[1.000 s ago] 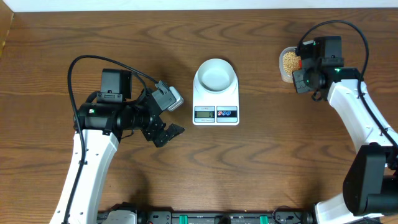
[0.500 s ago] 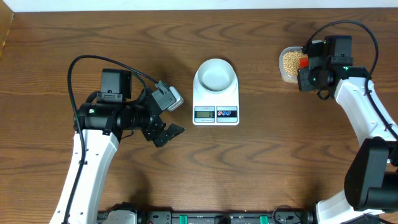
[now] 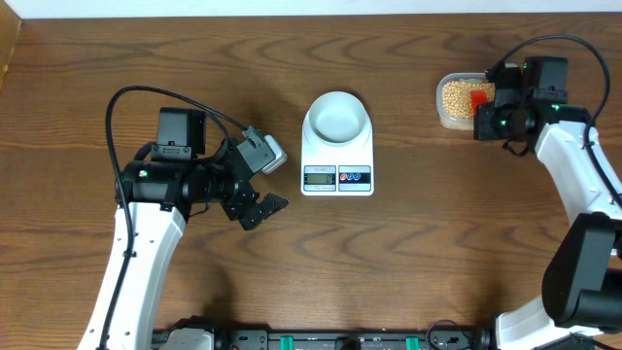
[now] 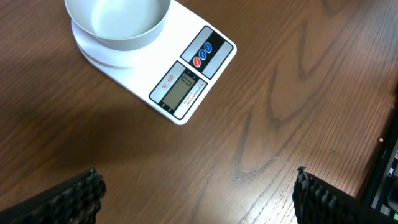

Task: Scoop item into bowl and weigh 50g on scale
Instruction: 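Push the red scoop through the soybeans with the right gripper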

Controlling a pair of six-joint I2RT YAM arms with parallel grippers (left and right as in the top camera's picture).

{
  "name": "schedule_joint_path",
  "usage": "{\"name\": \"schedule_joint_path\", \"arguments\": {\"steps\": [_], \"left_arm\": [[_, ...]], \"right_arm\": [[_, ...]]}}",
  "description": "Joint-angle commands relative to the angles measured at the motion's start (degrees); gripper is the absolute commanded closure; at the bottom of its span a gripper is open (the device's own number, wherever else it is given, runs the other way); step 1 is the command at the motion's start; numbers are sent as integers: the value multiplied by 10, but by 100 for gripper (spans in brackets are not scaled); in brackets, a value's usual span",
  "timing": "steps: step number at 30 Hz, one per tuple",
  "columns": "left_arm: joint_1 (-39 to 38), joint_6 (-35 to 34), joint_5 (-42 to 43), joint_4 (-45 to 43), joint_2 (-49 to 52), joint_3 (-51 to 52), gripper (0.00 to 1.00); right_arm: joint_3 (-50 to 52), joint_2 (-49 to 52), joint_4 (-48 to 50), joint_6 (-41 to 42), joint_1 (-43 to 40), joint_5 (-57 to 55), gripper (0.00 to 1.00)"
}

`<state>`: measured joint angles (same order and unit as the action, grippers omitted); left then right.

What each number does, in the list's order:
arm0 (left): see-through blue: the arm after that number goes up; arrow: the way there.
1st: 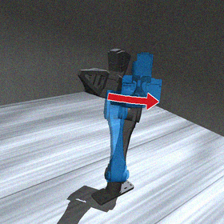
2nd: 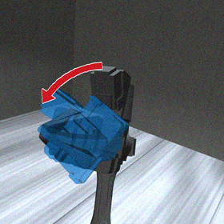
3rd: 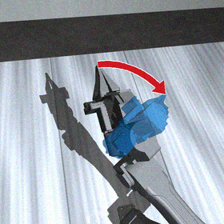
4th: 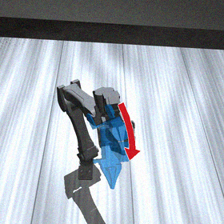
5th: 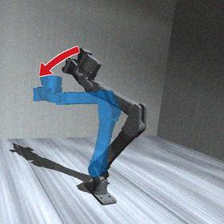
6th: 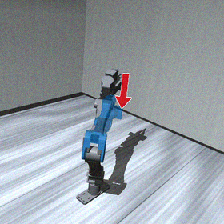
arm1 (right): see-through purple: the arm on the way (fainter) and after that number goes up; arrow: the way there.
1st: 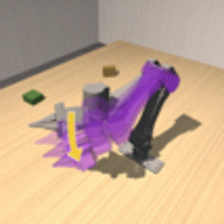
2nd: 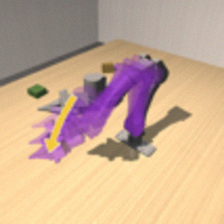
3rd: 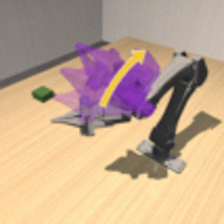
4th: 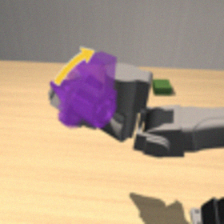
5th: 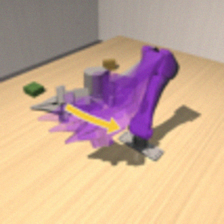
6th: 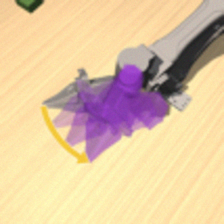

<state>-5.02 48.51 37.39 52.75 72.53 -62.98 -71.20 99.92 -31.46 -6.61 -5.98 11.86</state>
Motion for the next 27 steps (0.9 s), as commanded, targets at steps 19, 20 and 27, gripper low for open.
{"name": "schedule_joint_path", "arguments": {"steps": [19, 20, 27], "left_arm": [[2, 9, 3, 3, -6, -14, 1], [2, 9, 3, 3, -6, -14, 1], [2, 9, 3, 3, -6, -14, 1]], "right_arm": [[-3, 14, -4, 50, -45, 95, 99], [-3, 14, -4, 55, -45, 95, 99], [-3, 14, -3, 85, -49, 95, 99]]}}
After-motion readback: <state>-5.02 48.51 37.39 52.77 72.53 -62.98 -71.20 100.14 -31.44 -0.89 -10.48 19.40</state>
